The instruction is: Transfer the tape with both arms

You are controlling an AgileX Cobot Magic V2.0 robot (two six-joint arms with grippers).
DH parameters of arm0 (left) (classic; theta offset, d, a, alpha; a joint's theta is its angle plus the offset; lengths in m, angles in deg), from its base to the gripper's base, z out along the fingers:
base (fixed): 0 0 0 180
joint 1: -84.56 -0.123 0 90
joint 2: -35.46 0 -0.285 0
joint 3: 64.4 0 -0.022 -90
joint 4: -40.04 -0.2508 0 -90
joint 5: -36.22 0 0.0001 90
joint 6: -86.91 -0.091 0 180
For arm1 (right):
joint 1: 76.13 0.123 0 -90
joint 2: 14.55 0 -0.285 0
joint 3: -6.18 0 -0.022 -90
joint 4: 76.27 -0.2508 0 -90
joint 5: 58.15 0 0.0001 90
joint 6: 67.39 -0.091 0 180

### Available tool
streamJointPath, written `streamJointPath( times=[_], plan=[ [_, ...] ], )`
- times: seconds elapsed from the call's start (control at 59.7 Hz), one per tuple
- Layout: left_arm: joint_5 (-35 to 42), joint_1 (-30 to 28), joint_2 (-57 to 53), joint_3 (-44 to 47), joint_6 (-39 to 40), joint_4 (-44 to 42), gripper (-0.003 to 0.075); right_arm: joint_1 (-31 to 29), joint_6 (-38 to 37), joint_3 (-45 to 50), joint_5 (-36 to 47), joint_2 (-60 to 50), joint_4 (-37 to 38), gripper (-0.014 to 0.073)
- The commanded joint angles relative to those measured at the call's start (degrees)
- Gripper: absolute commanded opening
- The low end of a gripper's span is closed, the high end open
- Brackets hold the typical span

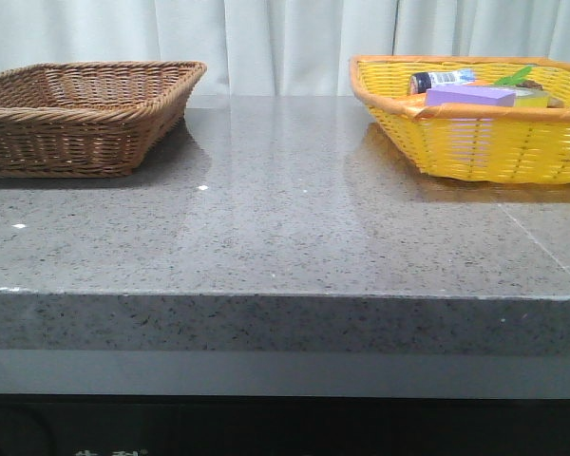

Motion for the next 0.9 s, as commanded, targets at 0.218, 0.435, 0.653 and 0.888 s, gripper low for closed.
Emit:
streamJointPath(
  times=[0.218, 0.435, 0.653, 0.888],
  plan=[
    [5.22, 12.39, 0.50, -2.91, -0.50, 1.83, 0.0494, -0.37, -1.39, -16.17, -2.03, 18.16, 1.33, 0.0526],
    [5.22, 15.39, 0.50, -2.91, -0.50, 3.19, 0.0494, -0.37, -1.39, -30.01, -6.39, 34.39, 1.33, 0.0526],
    [5.22, 15.51, 0.50, -2.91, -0.50, 3.53, 0.0494, -0.37, -1.33, -43.61, -10.57, 48.27, 1.99, 0.0524],
    [5.22, 15.51, 0.50, -2.91, -0.50, 3.53, 0.0494, -0.37, -0.70, -55.80, -14.35, 61.19, 4.51, 0.0524]
  ],
)
